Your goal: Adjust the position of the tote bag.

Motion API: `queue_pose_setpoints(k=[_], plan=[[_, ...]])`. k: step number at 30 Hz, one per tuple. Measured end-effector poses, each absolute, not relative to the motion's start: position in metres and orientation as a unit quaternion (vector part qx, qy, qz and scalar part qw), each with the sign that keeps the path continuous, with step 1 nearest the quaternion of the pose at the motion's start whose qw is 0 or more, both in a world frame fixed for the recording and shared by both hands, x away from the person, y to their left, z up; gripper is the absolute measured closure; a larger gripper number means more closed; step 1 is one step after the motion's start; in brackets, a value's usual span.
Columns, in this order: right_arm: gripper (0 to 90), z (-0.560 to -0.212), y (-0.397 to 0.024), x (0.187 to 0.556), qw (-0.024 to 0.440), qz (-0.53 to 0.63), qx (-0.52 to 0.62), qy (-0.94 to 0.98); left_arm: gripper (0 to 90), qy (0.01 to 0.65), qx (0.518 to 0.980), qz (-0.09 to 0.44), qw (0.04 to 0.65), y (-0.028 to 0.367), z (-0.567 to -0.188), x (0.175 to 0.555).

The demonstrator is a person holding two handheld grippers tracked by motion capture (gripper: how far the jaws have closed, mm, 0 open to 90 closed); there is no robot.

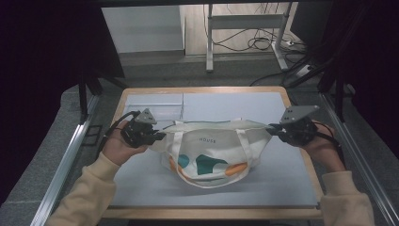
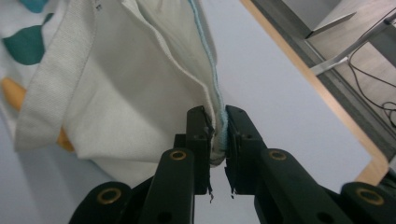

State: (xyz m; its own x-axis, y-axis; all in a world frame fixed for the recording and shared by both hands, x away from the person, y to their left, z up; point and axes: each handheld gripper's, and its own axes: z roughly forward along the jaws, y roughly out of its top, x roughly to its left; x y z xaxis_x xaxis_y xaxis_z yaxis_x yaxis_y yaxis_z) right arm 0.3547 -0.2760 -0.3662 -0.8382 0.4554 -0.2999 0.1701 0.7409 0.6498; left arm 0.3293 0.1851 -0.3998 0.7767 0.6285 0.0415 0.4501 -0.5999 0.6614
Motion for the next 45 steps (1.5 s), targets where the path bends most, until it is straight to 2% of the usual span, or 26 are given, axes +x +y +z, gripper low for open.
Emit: queue_pose_setpoints(k=[7,19,23,25,26,27,28,30,36,38,41,45], plan=[[80.3,-0.399,-0.280,0.353,0.195,0.319,0.189,0.908,85.0,0.310,0.887,0.115,0.321,0.184,-0.425,0.330],[80.0,-0.421,-0.284,0.355,0.173,0.325,0.212,0.906,84.3,0.313,0.885,0.091,0.331,0.185,-0.440,0.339],[76.2,-0.421,-0.285,0.356,0.178,0.328,0.210,0.904,79.4,0.306,0.884,0.105,0.337,0.187,-0.436,0.334],[59.6,-0.417,-0.285,0.355,0.188,0.333,0.210,0.900,66.6,0.298,0.881,0.125,0.345,0.190,-0.432,0.331],[51.4,-0.410,-0.287,0.354,0.192,0.348,0.219,0.891,49.8,0.303,0.874,0.118,0.361,0.194,-0.426,0.328],[46.0,-0.406,-0.287,0.353,0.201,0.356,0.225,0.884,43.1,0.303,0.874,0.118,0.361,0.194,-0.426,0.328],[41.7,-0.402,-0.287,0.352,0.211,0.366,0.236,0.875,38.4,0.307,0.862,0.117,0.387,0.200,-0.418,0.323],[38.7,-0.393,-0.287,0.350,0.216,0.387,0.251,0.861,32.1,0.312,0.850,0.112,0.409,0.206,-0.411,0.320],[35.2,-0.382,-0.269,0.342,0.216,0.420,0.278,0.836,32.4,0.318,0.841,0.131,0.418,0.207,-0.403,0.309],[35.4,-0.382,-0.259,0.338,0.203,0.435,0.290,0.828,35.1,0.319,0.839,0.139,0.419,0.205,-0.404,0.304],[41.9,-0.388,-0.243,0.332,0.182,0.447,0.290,0.826,40.5,0.320,0.831,0.143,0.432,0.200,-0.409,0.298],[46.4,-0.395,-0.233,0.329,0.177,0.439,0.273,0.837,40.1,0.317,0.833,0.150,0.429,0.195,-0.411,0.296]])
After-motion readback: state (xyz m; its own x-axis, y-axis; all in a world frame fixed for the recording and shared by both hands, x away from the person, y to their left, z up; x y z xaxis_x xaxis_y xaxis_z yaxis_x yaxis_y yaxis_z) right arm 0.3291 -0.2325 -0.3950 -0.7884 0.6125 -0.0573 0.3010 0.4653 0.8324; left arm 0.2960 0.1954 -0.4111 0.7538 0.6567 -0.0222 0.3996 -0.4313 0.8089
